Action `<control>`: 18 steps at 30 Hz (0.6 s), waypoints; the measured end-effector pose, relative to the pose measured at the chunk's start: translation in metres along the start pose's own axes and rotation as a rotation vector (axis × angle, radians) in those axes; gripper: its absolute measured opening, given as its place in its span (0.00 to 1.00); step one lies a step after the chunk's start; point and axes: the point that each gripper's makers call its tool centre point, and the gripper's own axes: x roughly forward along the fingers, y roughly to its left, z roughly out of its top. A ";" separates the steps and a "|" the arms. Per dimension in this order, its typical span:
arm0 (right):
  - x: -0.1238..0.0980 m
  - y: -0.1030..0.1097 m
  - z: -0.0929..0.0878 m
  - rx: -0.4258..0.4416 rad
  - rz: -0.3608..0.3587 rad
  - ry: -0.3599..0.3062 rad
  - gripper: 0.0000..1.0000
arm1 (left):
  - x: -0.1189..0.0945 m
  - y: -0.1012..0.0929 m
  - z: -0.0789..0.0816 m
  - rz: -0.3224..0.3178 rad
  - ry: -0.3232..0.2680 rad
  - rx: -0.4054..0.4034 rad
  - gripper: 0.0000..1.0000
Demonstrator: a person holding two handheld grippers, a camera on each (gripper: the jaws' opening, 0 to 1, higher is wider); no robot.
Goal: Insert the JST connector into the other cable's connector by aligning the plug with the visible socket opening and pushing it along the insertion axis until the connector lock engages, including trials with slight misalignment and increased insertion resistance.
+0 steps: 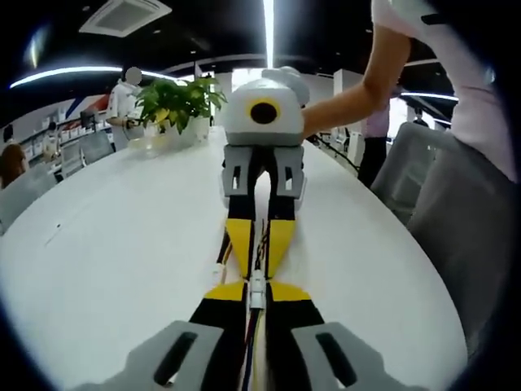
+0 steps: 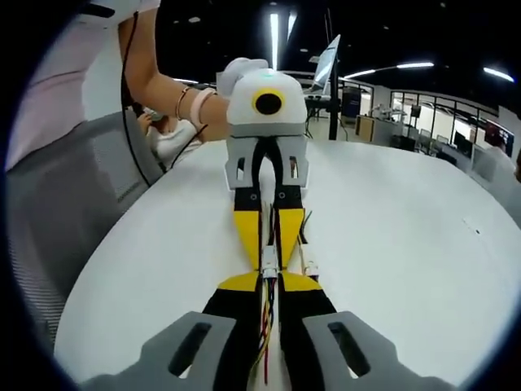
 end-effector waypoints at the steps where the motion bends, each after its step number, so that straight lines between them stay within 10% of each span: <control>1: 0.000 0.000 0.000 0.001 -0.001 0.001 0.05 | 0.000 0.000 0.000 0.001 0.002 0.001 0.02; 18: -0.022 0.005 -0.004 0.030 -0.045 0.039 0.11 | -0.026 0.002 -0.002 0.073 0.043 -0.035 0.06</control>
